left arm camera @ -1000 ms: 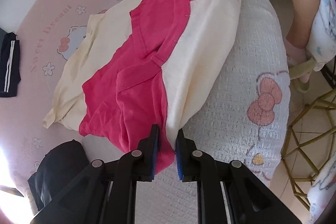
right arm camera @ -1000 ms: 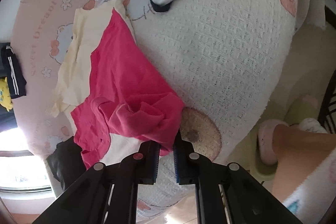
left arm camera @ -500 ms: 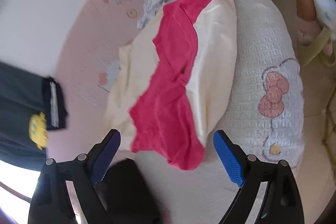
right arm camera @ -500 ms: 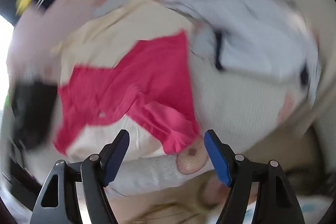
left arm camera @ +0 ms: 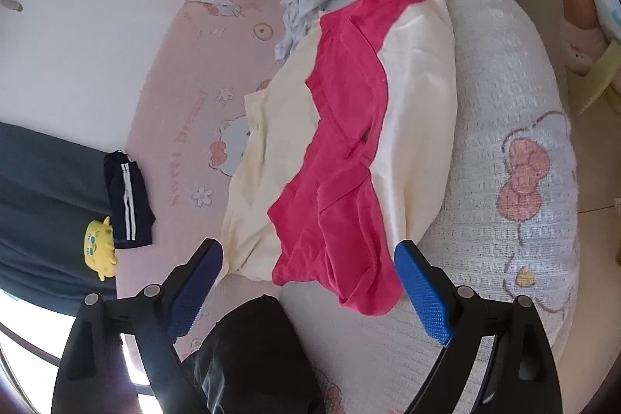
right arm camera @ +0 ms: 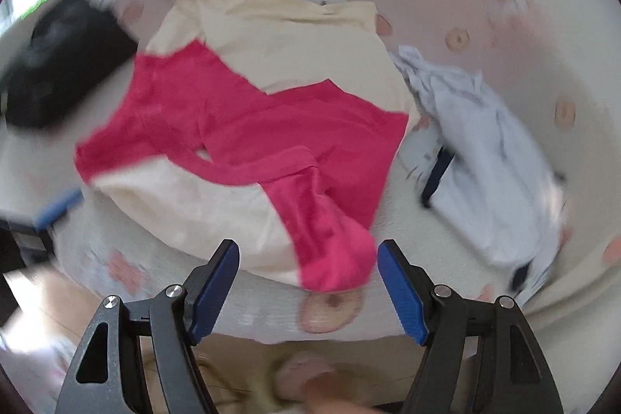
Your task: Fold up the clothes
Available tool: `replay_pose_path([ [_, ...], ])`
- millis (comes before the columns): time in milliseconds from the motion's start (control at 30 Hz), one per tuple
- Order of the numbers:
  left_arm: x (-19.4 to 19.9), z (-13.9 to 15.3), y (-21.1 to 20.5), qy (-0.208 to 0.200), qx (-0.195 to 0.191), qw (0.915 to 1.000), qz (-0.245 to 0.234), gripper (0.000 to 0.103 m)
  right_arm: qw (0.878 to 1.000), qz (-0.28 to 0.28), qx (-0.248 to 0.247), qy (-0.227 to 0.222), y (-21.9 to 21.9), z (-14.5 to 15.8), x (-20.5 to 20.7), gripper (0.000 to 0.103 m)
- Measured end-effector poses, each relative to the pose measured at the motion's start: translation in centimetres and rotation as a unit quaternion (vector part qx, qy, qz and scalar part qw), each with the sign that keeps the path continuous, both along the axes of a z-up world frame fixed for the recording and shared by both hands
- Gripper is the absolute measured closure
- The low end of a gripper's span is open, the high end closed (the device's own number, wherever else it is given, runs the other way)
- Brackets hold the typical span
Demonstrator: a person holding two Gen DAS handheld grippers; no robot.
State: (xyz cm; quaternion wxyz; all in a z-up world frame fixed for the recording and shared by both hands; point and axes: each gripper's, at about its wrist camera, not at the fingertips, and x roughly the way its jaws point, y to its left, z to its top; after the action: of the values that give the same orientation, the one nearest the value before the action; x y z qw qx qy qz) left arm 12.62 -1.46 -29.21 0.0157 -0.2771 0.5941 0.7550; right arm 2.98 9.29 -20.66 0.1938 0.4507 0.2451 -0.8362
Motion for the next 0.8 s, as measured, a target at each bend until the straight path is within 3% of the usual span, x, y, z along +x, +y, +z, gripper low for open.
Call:
replay_pose_path([
  [267,-0.1,-2.5,-0.3,-0.040,-0.020,0.9988,-0.020,0.013,0.982,0.139,0.101,0.082,-1.6,-1.4,3.0,0.030],
  [400,-0.4,-3.0,-0.4,-0.070,0.006,0.9975,-0.006,0.013,0.962,0.197,0.159,0.105,-3.3,-3.1,4.3,0.030],
  [500,-0.7,-3.6,-0.1,-0.079,0.018,0.9967,0.001,0.013,0.933,0.249,0.225,0.129,-4.7,-5.7,5.2,0.030],
  [633,-1.0,-4.2,0.3,-0.070,0.012,0.9975,-0.006,0.013,0.908,0.279,0.275,0.152,-5.3,-8.0,5.5,0.030],
  [800,-1.3,-4.7,0.8,-0.053,-0.005,0.9982,-0.025,0.012,0.899,0.274,0.305,0.156,-4.9,-9.7,4.5,0.030],
])
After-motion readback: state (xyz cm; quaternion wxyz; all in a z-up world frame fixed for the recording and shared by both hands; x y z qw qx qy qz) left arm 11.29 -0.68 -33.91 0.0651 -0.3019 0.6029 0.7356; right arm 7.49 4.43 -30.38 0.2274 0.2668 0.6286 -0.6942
